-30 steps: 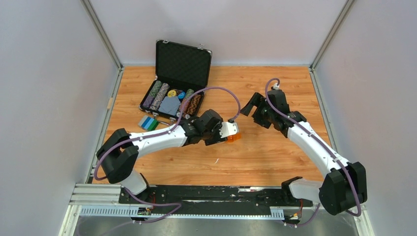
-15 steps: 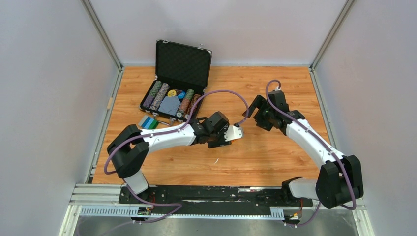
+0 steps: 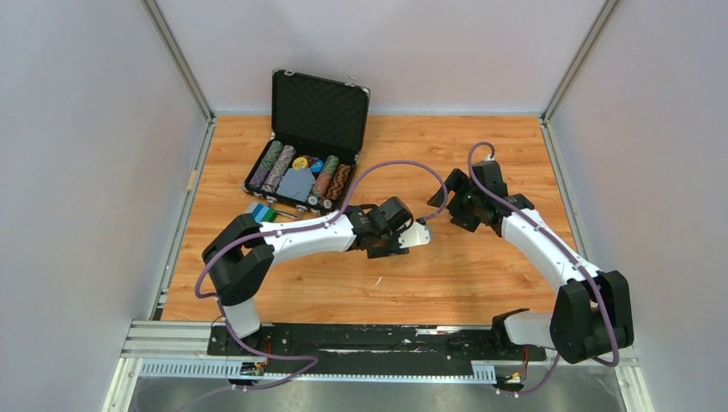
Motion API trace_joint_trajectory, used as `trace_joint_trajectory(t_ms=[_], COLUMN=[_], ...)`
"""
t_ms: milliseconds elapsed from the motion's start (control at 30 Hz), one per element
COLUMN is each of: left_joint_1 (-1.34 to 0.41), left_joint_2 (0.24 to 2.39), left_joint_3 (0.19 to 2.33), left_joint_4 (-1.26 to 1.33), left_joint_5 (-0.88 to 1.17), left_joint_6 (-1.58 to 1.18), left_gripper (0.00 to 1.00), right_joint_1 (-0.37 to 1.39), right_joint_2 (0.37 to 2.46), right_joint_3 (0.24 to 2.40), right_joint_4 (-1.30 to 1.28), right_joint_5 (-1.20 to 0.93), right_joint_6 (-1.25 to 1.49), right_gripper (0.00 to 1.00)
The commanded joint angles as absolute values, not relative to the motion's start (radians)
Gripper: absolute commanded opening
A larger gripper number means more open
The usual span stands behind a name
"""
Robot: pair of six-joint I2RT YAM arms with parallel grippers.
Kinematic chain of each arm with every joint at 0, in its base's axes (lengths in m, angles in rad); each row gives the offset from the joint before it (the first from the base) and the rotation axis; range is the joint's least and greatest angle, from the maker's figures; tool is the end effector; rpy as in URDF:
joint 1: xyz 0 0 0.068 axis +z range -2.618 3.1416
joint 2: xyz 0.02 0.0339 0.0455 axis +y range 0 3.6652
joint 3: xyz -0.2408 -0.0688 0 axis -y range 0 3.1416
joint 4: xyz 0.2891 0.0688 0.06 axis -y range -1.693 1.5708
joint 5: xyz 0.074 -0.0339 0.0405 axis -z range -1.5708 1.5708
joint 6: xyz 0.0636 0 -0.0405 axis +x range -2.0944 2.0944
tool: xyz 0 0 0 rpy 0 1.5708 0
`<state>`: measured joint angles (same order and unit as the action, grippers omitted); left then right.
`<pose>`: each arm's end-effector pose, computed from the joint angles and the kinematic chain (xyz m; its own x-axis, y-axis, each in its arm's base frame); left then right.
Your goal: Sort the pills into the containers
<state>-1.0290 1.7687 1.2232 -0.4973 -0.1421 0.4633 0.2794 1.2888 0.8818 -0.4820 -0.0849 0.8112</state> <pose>0.2215 -0.3506 0.1326 -0.0359 0.9175 -0.3960 0.9249 0.1806 0.3346 0.3146 0.0959 0.1788 -0.7504 0.5363 -0.3862 0.3166 0.8047 0.5023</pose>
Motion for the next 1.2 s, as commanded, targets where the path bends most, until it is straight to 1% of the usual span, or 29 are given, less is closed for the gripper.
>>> trace_joint_trajectory(t_ms=[0, 167, 1167], left_joint_1=[-1.042, -1.056, -1.102], left_joint_2=[1.778, 1.807, 1.903], left_joint_3=[1.285, 1.331, 1.457], left_joint_4=[-0.540, -0.574, -0.714], left_joint_5=[-0.192, -0.208, -0.321], left_joint_6=[0.471, 0.471, 0.460], left_gripper=[0.00, 0.00, 0.00], right_joint_1=[0.269, 0.263, 0.241], right_joint_2=[1.282, 1.284, 1.298], right_joint_3=[0.876, 0.869, 0.860], right_joint_4=[-0.477, -0.476, -0.480], right_joint_5=[-0.099, -0.107, -0.121], right_joint_6=[0.821, 0.821, 0.824], right_gripper=[0.82, 0.82, 0.82])
